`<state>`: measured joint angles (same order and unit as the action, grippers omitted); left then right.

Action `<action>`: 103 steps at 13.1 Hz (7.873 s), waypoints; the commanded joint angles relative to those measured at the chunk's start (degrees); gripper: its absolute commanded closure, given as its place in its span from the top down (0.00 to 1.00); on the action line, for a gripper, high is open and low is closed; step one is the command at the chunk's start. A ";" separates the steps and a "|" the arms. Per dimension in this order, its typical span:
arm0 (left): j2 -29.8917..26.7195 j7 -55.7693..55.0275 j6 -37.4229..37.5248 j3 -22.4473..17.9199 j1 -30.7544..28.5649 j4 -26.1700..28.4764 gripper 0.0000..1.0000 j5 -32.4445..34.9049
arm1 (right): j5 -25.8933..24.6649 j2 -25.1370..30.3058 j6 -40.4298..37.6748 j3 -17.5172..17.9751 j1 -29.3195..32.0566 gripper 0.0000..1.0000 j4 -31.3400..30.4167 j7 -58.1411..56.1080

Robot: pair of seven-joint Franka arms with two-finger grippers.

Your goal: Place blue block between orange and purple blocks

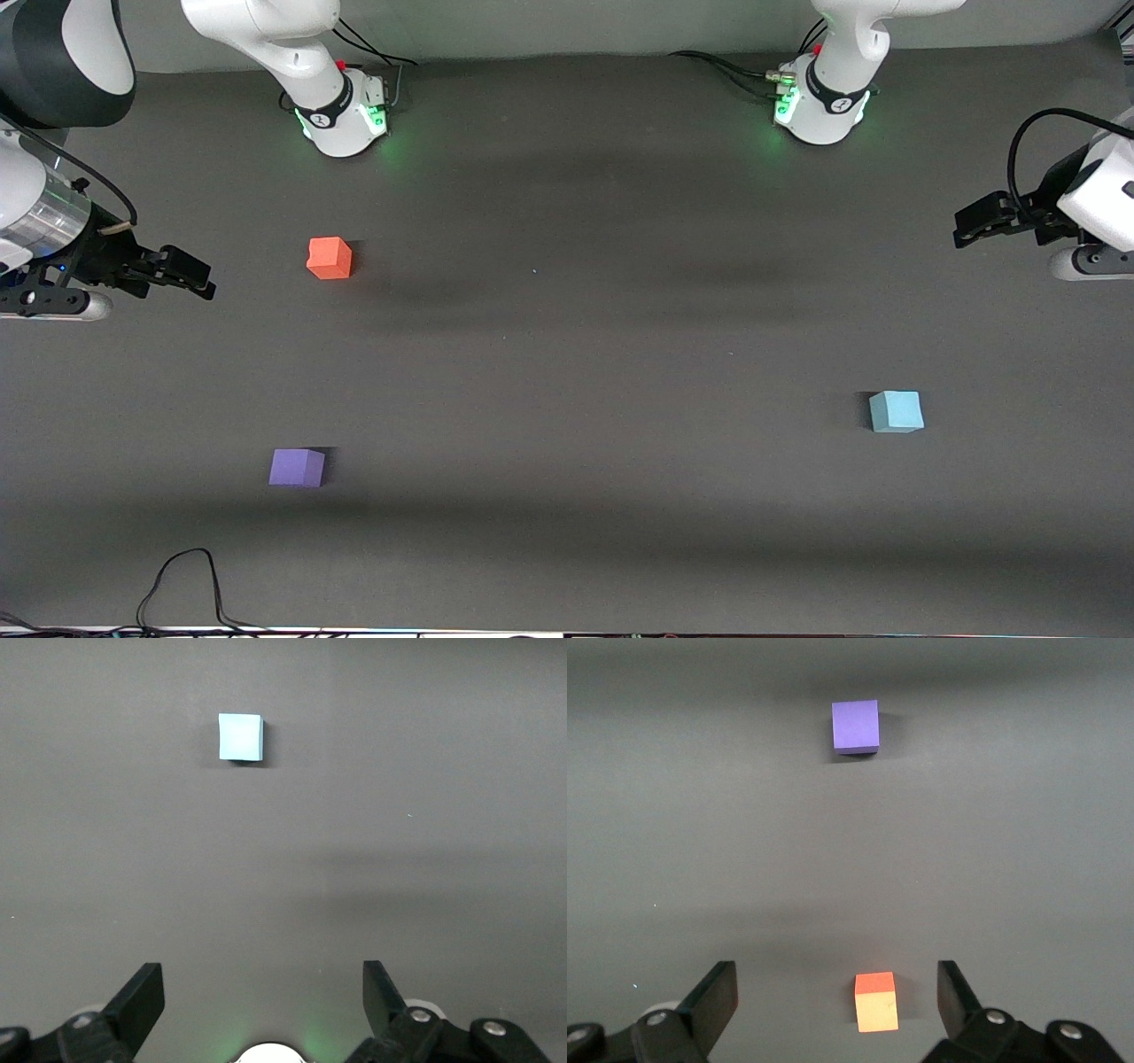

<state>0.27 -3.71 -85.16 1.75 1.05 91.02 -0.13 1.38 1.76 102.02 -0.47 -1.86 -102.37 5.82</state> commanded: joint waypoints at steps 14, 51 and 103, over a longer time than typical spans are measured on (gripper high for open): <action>8.50 6.00 -6.49 0.27 -5.35 -4.19 1.00 0.74 | 0.90 -0.26 0.37 -0.40 0.01 1.00 0.16 -1.34; 20.64 -1.95 -18.40 2.29 -0.72 0.14 0.41 0.48 | 0.90 -0.17 0.55 -1.20 0.10 1.00 -0.72 -1.43; 2.30 2.66 -6.94 10.38 -12.56 4.67 1.00 2.06 | 3.01 -33.82 32.35 -1.90 -42.16 1.00 3.41 41.27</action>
<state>9.79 -1.62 -89.87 12.22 -11.83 87.42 1.19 3.29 -30.79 131.22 -1.40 -40.77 -97.84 43.41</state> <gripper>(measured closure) 0.000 0.000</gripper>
